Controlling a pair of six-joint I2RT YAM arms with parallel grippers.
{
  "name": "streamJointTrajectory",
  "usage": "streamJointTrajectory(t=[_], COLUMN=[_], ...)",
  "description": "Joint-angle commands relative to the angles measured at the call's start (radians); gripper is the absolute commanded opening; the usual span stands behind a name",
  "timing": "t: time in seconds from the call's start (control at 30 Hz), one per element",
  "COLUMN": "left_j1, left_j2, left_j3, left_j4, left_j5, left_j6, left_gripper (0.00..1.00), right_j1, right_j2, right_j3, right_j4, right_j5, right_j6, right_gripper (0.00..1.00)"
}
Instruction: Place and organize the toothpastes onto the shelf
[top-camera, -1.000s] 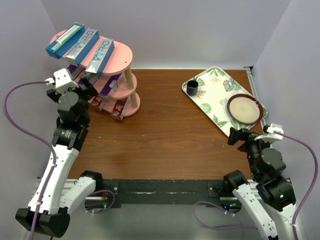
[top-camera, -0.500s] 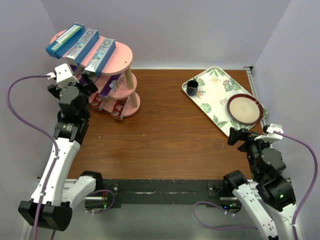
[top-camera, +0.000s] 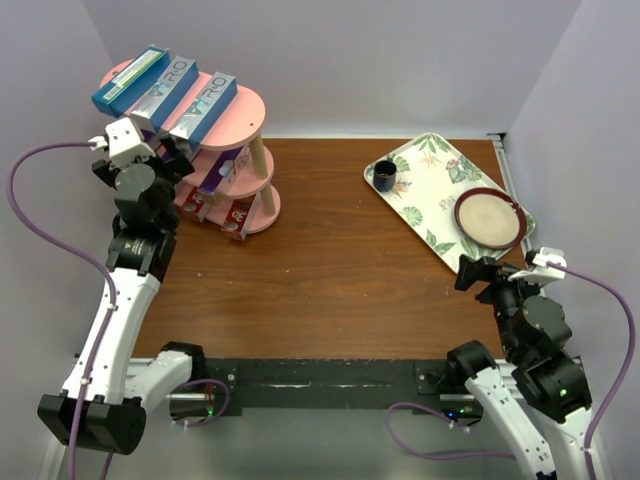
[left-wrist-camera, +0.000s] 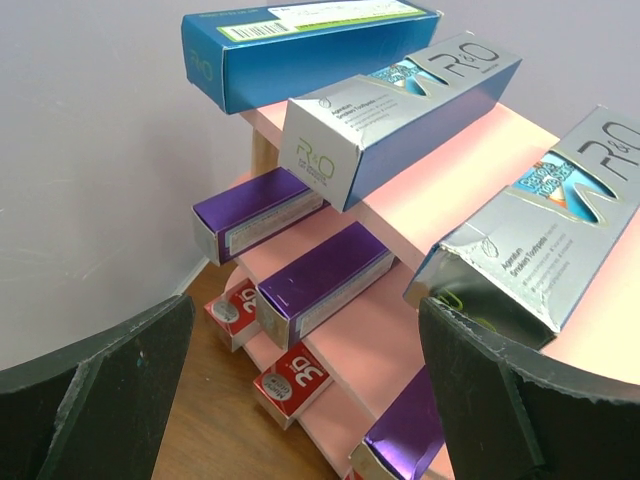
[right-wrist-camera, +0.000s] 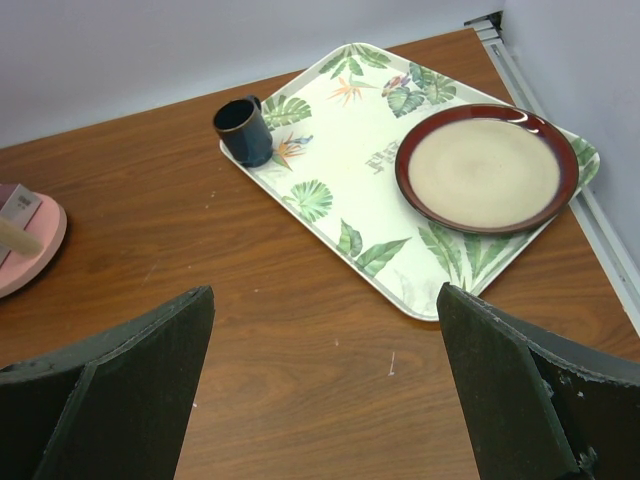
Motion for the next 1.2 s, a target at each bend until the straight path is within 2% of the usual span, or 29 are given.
streamJointTrajectory(t=[0.0, 0.23, 0.5, 0.77, 0.97, 1.17], left_j1=[0.005, 0.0, -0.128, -0.182, -0.205, -0.214], left_j2=[-0.06, -0.27, -0.51, -0.648, -0.739, -0.849], left_j3=[0.021, -0.058, -0.148, -0.125, -0.185, -0.223], left_j4=[-0.017, -0.133, -0.22, -0.469, -0.529, -0.506], left_j5=[0.051, 0.083, 0.237, 0.204, 0.148, 0.119], left_j6=[-0.019, 0.004, 0.129, 0.143, 0.113, 0.093], left_gripper=[1.0, 1.0, 1.0, 1.0, 1.0, 1.0], right_j1=[-0.004, -0.004, -0.004, -0.004, -0.004, -0.004], right_j2=[-0.005, -0.008, -0.012, -0.012, -0.013, -0.036], right_j3=[-0.005, -0.005, -0.006, -0.005, 0.0, -0.003], right_j4=[0.032, 0.032, 0.041, 0.039, 0.033, 0.03], right_j5=[-0.012, -0.009, 0.003, 0.034, 0.062, 0.074], right_j6=[-0.014, -0.012, -0.016, -0.012, -0.009, -0.002], right_gripper=[0.98, 0.98, 0.98, 0.98, 0.98, 0.98])
